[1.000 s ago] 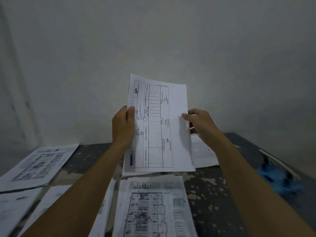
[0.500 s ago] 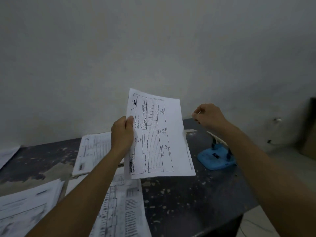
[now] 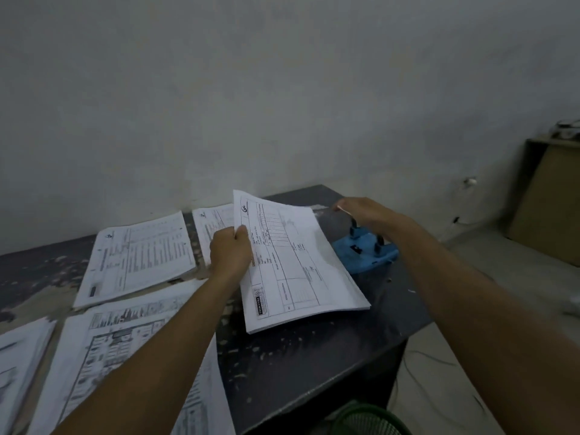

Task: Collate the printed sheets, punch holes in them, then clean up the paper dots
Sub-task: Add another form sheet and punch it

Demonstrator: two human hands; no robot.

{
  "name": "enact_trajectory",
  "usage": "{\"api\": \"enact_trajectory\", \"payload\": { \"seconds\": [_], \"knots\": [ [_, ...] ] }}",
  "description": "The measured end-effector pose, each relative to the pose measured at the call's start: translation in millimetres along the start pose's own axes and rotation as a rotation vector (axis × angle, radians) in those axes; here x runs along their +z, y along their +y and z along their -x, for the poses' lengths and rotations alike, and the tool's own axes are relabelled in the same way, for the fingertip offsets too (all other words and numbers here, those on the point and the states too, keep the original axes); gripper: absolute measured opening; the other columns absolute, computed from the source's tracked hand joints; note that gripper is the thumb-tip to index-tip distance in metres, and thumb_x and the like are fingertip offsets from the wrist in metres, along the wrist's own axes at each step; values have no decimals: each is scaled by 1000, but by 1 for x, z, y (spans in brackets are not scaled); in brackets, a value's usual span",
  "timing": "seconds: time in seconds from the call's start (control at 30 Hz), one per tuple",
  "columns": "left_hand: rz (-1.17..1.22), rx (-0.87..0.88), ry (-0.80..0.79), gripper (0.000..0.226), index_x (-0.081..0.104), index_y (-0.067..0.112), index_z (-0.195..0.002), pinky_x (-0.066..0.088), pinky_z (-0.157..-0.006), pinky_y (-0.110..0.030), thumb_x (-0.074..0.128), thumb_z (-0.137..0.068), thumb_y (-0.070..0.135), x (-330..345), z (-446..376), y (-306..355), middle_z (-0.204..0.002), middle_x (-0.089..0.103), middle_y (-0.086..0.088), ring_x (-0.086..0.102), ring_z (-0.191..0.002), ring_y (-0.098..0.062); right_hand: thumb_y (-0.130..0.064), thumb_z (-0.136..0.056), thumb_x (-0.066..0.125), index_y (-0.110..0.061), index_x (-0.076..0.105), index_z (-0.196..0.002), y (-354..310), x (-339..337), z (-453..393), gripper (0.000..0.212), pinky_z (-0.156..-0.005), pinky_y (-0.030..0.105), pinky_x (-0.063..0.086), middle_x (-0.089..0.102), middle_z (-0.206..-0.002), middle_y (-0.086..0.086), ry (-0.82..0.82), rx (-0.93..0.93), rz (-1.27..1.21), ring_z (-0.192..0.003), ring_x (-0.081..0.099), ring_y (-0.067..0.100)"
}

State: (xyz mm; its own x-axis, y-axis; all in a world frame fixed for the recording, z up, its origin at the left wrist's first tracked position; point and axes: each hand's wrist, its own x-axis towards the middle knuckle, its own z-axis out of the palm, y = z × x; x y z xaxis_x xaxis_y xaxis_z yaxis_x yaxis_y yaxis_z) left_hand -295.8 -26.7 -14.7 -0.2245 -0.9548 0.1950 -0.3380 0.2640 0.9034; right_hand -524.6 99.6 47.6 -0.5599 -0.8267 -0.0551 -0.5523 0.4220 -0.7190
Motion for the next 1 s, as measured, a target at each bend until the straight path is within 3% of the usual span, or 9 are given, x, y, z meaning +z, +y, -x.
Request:
{"api": "enact_trajectory", "payload": {
  "seconds": [0.1, 0.23, 0.37, 0.53, 0.67, 0.73, 0.87, 1.0],
  "knots": [
    [46, -68, -21, 33, 67, 0, -94, 53, -64, -35, 43, -100, 22, 16, 4, -1, -88, 71, -12, 70, -81, -29, -34, -105, 34, -13, 54, -135, -4, -2, 2, 42, -104, 39, 34, 39, -151, 13, -6, 14, 42, -133, 40, 31],
    [69, -130, -15, 27, 63, -1, -88, 44, -59, -30, 43, -97, 16, 36, 8, 0, -87, 66, -15, 61, -70, -26, -31, -104, 36, -6, 55, -132, -2, -4, 1, 42, -105, 46, 39, 46, -143, 18, -21, 29, 35, -129, 45, 35],
    [81, -175, -7, 21, 61, 5, -91, 54, -71, -36, 44, -97, 15, 50, 10, 2, -91, 65, -11, 63, -77, -26, -36, -102, 38, -13, 57, -129, 1, -4, 1, 40, -103, 46, 41, 44, -145, 13, -18, 32, 15, -126, 47, 31],
    [68, -196, 11, 19, 57, 3, -88, 44, -59, -26, 44, -97, 14, 65, 12, 8, -86, 59, -8, 60, -79, -26, -31, -105, 33, -7, 56, -129, -2, -3, 5, 41, -104, 44, 40, 47, -142, 18, -18, -13, 96, -128, 45, 35],
    [69, -223, 18, 29, 61, -3, -111, 52, -75, -34, 43, -98, 16, 75, 15, 15, -108, 65, -13, 64, -96, -31, -21, -106, 33, 1, 54, -131, -5, -3, 9, 39, -105, 43, 39, 46, -141, 24, -23, -58, 189, -127, 45, 37],
    [80, -221, 21, 30, 61, -4, -112, 55, -81, -38, 43, -98, 16, 81, 17, 18, -111, 66, -15, 65, -98, -32, -19, -106, 33, 0, 54, -130, -6, -4, 10, 37, -100, 41, 42, 48, -138, 23, -31, -73, 230, -115, 51, 33],
    [96, -223, 40, 30, 63, -4, -106, 52, -74, -35, 42, -99, 16, 93, 26, 14, -103, 67, -14, 64, -92, -30, -21, -106, 32, -6, 57, -127, -3, -5, 9, 36, -73, 27, 39, 52, -117, 15, -29, -84, 258, -80, 43, 15],
    [117, -222, 64, 27, 59, -1, -90, 47, -66, -32, 40, -100, 15, 99, 35, 3, -88, 61, -10, 60, -81, -25, -22, -106, 33, -6, 60, -123, 1, -5, 5, 36, -89, 40, 49, 51, -96, 5, -13, -62, 207, -74, 42, 13]
  ]
}}
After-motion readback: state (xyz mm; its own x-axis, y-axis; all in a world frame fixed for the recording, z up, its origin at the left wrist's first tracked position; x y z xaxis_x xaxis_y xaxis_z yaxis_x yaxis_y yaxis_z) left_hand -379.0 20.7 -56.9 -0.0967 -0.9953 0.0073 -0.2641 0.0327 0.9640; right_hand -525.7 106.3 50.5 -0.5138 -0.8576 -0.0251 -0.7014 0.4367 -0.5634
